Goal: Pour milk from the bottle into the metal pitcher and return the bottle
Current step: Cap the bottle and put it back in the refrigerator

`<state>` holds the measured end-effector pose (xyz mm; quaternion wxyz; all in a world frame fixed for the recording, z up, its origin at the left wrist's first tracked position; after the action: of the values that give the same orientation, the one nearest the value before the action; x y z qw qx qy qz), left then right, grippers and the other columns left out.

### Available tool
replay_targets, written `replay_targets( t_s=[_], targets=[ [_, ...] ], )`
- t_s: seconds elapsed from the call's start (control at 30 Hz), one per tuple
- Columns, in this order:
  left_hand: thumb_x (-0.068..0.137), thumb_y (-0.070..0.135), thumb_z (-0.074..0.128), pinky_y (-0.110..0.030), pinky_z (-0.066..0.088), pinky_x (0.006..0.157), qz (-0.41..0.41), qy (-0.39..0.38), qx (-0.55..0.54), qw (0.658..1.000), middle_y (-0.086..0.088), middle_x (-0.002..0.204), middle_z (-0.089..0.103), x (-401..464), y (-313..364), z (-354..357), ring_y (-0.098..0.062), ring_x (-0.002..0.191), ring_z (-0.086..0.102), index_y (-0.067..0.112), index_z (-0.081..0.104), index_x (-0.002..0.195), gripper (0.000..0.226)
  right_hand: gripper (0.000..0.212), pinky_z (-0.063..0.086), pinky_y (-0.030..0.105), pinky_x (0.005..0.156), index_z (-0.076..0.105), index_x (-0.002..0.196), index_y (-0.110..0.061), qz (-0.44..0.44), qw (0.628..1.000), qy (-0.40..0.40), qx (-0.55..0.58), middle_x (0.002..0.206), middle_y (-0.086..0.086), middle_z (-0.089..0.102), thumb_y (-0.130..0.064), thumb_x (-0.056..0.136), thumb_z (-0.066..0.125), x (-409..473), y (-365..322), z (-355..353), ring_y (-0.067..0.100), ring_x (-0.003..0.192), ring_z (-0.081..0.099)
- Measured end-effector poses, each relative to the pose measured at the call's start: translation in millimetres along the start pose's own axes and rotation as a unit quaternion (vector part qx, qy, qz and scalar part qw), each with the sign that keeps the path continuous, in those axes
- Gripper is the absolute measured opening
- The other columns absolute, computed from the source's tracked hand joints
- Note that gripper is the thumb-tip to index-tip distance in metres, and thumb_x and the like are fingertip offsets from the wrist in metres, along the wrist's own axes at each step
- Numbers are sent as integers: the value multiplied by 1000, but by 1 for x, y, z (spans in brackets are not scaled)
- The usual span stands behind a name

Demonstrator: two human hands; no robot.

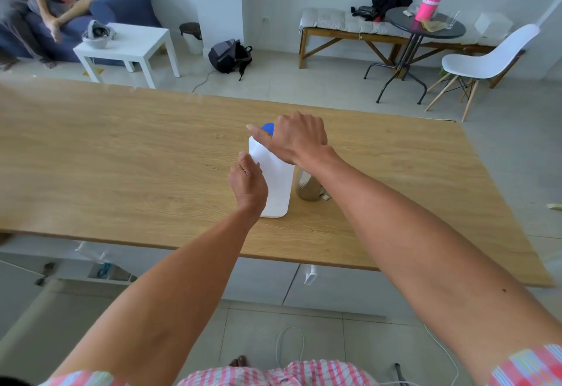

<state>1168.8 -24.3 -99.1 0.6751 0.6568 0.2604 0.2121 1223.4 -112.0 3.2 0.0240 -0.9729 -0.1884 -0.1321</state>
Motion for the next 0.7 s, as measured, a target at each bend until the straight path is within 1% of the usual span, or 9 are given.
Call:
replay_targets(
  t_s=[0.07, 0.13, 0.23, 0.3, 0.37, 0.43, 0.57, 0.63, 0.7],
  targets=[
    [108, 23, 32, -37, 35, 64, -2, -22, 13, 1000, 12, 41, 33, -1, 2, -4, -8, 47, 29, 28, 34, 48, 61, 81, 36, 33, 55, 45, 60, -13, 52, 994, -7, 94, 58, -1, 53, -86, 90, 24, -6, 7, 6, 24, 54, 51],
    [110, 38, 32, -36, 35, 62, 6, -39, 30, 999, 11, 47, 34, -4, 6, -6, -15, 52, 32, 29, 35, 49, 62, 72, 39, 36, 62, 51, 71, -15, 128, 966, 29, 223, 67, -3, 59, -78, 96, 28, -22, 14, 14, 26, 66, 56],
    [103, 59, 32, -40, 27, 59, 20, -67, 65, 995, -6, 61, 28, -4, 10, -9, -23, 60, 26, 15, 24, 63, 59, 46, 38, 34, 65, 52, 81, -14, 217, 881, 133, 398, 74, -6, 59, -50, 107, 39, -58, 20, 42, 17, 72, 54],
    [100, 61, 35, -39, 24, 59, 23, -80, 71, 994, -8, 64, 26, -4, 12, -12, -22, 61, 24, 16, 22, 65, 59, 38, 38, 34, 63, 49, 82, -12, 265, 824, 149, 478, 72, -8, 54, -39, 108, 39, -84, 15, 70, 10, 67, 48],
    [101, 58, 39, -38, 24, 60, 10, -99, 54, 994, -6, 65, 24, -6, 14, -14, -20, 62, 23, 16, 23, 66, 57, 37, 38, 34, 63, 49, 87, -6, 320, 779, 118, 526, 73, -3, 51, -34, 109, 38, -105, 9, 98, 10, 65, 44],
    [103, 54, 41, -35, 27, 62, -14, -117, 33, 993, -11, 72, 22, -6, 14, -16, -21, 66, 27, 6, 26, 70, 60, 38, 39, 33, 68, 49, 90, -7, 368, 745, 48, 554, 77, -3, 49, -36, 110, 34, -117, 4, 119, 11, 67, 44],
    [99, 53, 47, -22, 43, 65, -42, -148, -13, 988, -14, 76, 30, 0, 14, -20, -20, 69, 36, -7, 37, 76, 65, 38, 46, 37, 96, 60, 97, -45, 369, 686, -82, 622, 101, -25, 63, -52, 108, 25, -122, -6, 137, -5, 96, 56],
    [104, 41, 46, -12, 37, 53, -34, -164, -21, 986, -23, 74, 30, 2, 14, -22, -22, 66, 28, -9, 36, 74, 59, 37, 44, 37, 102, 62, 101, -53, 360, 661, -98, 651, 109, -28, 66, -59, 106, 26, -119, -9, 144, -6, 105, 56],
    [107, 33, 45, -9, 36, 49, -26, -182, -30, 983, -24, 75, 32, 1, 17, -23, -14, 56, 32, -8, 40, 73, 53, 36, 44, 38, 106, 66, 104, -54, 364, 638, -93, 673, 113, -23, 71, -64, 103, 31, -117, -12, 149, -1, 112, 60]
  ],
)
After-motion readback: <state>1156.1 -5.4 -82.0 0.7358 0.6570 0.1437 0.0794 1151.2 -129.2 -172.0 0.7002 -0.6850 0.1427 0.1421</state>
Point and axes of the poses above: each hand's wrist, its own x-axis towards the middle knuckle, its own z-axis out of the palm, y = z × x, the point moved 2 cm from there along x, towards the middle knuckle
